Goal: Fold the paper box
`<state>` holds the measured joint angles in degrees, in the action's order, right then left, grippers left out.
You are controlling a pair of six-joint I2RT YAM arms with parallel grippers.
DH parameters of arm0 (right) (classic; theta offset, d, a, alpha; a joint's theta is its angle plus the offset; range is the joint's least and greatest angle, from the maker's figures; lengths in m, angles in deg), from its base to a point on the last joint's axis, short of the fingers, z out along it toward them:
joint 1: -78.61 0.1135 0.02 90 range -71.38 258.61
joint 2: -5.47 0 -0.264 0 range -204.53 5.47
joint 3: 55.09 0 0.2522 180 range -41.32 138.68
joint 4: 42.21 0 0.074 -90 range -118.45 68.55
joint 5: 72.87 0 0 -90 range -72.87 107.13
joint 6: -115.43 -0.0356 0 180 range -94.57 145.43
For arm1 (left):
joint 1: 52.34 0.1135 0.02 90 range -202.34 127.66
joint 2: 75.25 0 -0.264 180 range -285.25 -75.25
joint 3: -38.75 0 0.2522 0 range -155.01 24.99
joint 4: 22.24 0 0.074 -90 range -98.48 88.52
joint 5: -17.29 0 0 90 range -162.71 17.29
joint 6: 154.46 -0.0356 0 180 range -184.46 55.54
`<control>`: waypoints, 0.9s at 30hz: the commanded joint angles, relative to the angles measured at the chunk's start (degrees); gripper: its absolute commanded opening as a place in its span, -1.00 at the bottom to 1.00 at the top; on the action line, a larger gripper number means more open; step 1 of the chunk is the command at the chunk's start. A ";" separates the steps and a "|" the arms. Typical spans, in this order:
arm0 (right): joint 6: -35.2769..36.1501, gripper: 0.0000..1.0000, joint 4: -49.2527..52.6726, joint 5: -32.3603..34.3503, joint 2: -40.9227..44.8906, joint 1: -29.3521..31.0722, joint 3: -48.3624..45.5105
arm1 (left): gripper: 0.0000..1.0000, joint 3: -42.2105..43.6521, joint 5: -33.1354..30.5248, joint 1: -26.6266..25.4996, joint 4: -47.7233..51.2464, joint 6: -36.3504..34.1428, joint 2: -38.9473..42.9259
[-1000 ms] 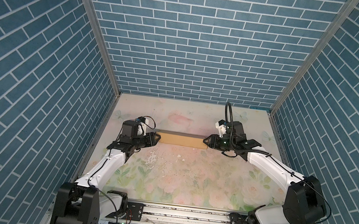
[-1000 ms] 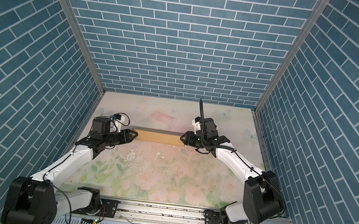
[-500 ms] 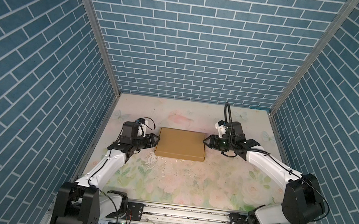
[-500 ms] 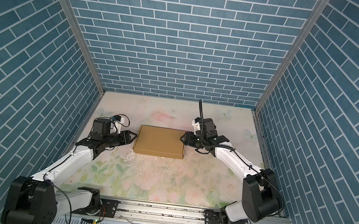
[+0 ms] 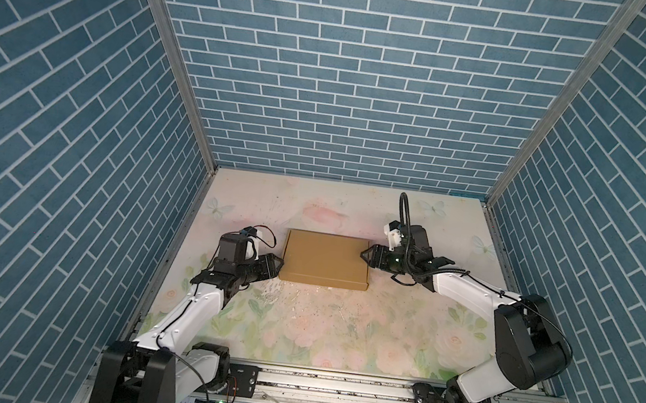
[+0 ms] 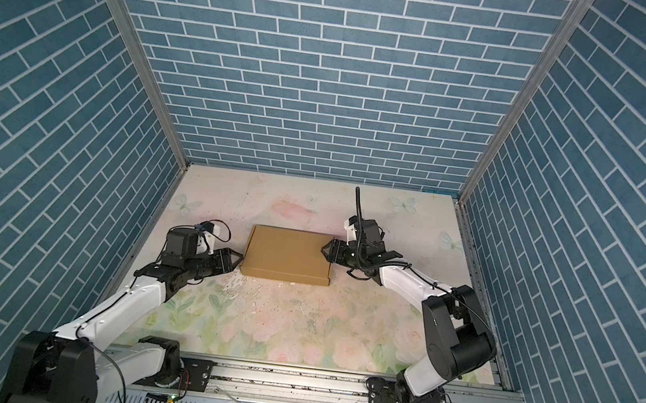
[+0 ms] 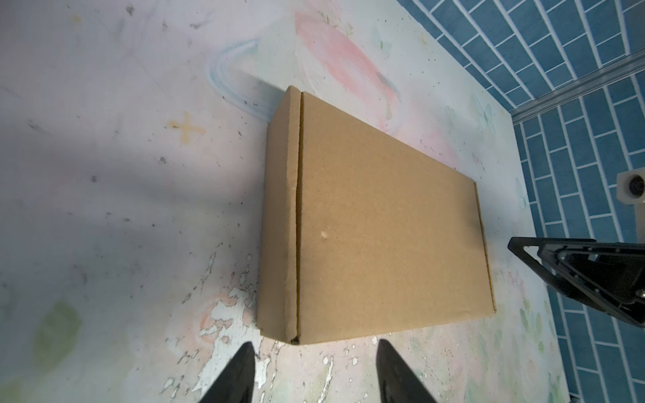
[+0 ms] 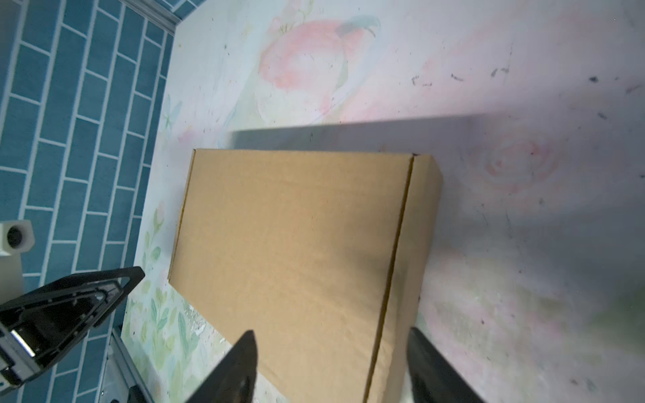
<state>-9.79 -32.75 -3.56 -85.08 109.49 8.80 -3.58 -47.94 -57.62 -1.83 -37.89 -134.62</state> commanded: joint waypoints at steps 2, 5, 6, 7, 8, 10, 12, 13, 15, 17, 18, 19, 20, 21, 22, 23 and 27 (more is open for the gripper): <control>0.97 0.97 -16.40 3.62 -0.36 0.24 -4.65 | 0.77 -2.44 -8.46 0.05 5.70 -3.22 5.75; 5.91 0.98 -17.42 7.67 1.01 0.24 -4.70 | 0.99 -4.41 -16.73 0.18 8.17 -5.72 9.64; 7.88 0.98 -17.45 10.02 1.94 0.24 -4.74 | 0.99 -4.68 -19.78 0.23 8.17 -6.52 10.69; 9.83 0.98 -18.27 12.65 3.20 0.24 -5.26 | 0.99 -4.81 -23.08 0.27 7.89 -7.54 11.71; 11.39 0.98 -19.32 15.04 4.61 0.24 -6.09 | 0.99 -4.74 -25.91 0.27 7.28 -8.31 12.40; 15.87 0.98 -22.42 22.68 8.94 0.15 -9.28 | 0.99 -3.76 -32.34 0.36 4.59 -10.88 13.55; 19.90 0.98 -25.37 30.85 13.09 0.15 -12.87 | 0.99 -1.73 -37.50 0.36 0.19 -14.90 13.68; 22.00 0.98 -26.60 35.37 14.94 0.13 -14.54 | 0.99 -0.34 -39.59 0.57 -2.82 -17.42 13.38; 24.62 0.97 -24.77 44.83 17.30 -0.09 -15.65 | 0.99 2.71 -43.55 0.97 -8.76 -19.89 12.65; 26.77 0.97 -20.86 53.03 18.41 -0.28 -15.20 | 0.99 6.32 -46.36 1.06 -16.95 -22.62 11.14; 27.47 0.98 -20.32 56.99 18.70 -0.37 -15.41 | 0.99 8.41 -46.90 1.14 -21.76 -24.38 9.97; 28.57 0.98 -20.99 60.02 18.97 -0.59 -16.09 | 0.99 10.47 -47.17 1.15 -27.61 -25.99 8.28; 29.82 0.98 -22.21 61.65 19.08 -0.78 -17.10 | 0.99 12.33 -47.49 1.22 -32.58 -26.85 6.43; 31.42 0.98 -24.10 63.36 19.10 -1.14 -18.38 | 0.99 14.50 -47.83 1.45 -39.13 -27.43 3.84; 32.13 0.98 -24.84 65.79 18.85 -1.45 -19.36 | 0.99 16.12 -47.95 1.73 -44.98 -27.41 0.72; 32.10 0.98 -24.23 68.41 18.62 -1.66 -19.80 | 0.99 17.07 -47.81 2.05 -49.02 -27.13 -2.24; 32.64 0.98 -23.81 75.21 18.77 -2.92 -21.55 | 0.99 15.94 -43.37 3.54 -59.65 -26.05 -13.88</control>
<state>19.02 -55.37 61.71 -66.80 107.21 -11.28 13.66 -92.90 -55.28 -45.59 -62.96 -145.18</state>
